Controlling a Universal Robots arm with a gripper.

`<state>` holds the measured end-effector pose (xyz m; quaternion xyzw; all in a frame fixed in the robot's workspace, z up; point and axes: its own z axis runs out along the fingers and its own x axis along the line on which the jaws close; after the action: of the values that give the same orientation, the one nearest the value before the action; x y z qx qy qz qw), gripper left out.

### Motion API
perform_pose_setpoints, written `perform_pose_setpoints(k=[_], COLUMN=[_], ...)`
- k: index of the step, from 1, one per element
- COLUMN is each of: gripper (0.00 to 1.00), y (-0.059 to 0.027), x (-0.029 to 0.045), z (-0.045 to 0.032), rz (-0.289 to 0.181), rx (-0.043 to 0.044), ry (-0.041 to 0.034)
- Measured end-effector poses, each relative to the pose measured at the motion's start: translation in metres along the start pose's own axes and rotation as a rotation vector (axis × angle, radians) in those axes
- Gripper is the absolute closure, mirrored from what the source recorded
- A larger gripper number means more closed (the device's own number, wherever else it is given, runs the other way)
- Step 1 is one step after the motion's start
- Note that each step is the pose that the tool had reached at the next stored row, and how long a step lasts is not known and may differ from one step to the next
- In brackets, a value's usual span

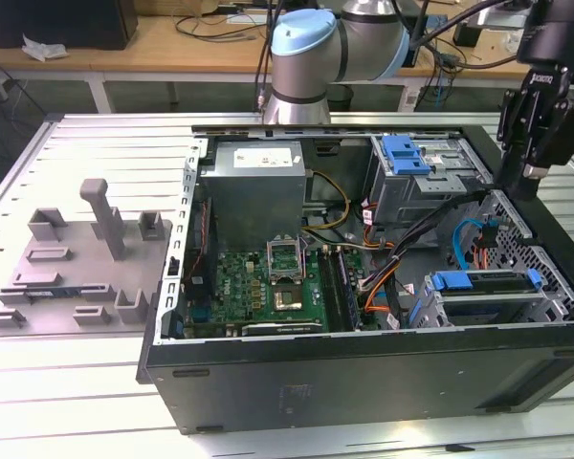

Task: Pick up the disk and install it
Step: 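Insert the first disk wire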

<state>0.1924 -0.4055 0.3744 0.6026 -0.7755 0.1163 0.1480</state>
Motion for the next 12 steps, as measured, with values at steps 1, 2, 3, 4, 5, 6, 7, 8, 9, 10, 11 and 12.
perform_pose_setpoints(k=[1, 2, 3, 4, 5, 6, 7, 8, 9, 10, 11, 12], gripper=[0.50, 0.50, 0.50, 0.50, 0.50, 0.50, 0.50, 0.50, 0.50, 0.51, 0.51, 0.59], y=[0.0002, 0.0003, 0.0004, 0.0004, 0.0005, 0.0006, 0.0012, 0.0022, 0.0031, 0.0040, 0.0042, 0.0042], x=[-0.0013, -0.0023, -0.0028, -0.0032, -0.0036, -0.0039, -0.0043, -0.0044, -0.0044, -0.0045, -0.0048, -0.0049], z=[0.0014, 0.0028, 0.0036, 0.0046, 0.0053, 0.0061, 0.0074, 0.0085, 0.0092, 0.0102, 0.0108, 0.0111], rz=[0.002, 0.003, 0.003, 0.004, 0.004, 0.004, 0.004, 0.004, 0.004, 0.004, 0.004, 0.004], rx=[-0.0002, 0.0000, 0.0001, 0.0002, 0.0005, 0.0007, 0.0009, 0.0011, 0.0011, 0.0011, 0.0014, 0.0015], ry=[0.0014, 0.0037, 0.0047, 0.0058, 0.0069, 0.0079, 0.0090, 0.0095, 0.0097, 0.0100, 0.0108, 0.0112])
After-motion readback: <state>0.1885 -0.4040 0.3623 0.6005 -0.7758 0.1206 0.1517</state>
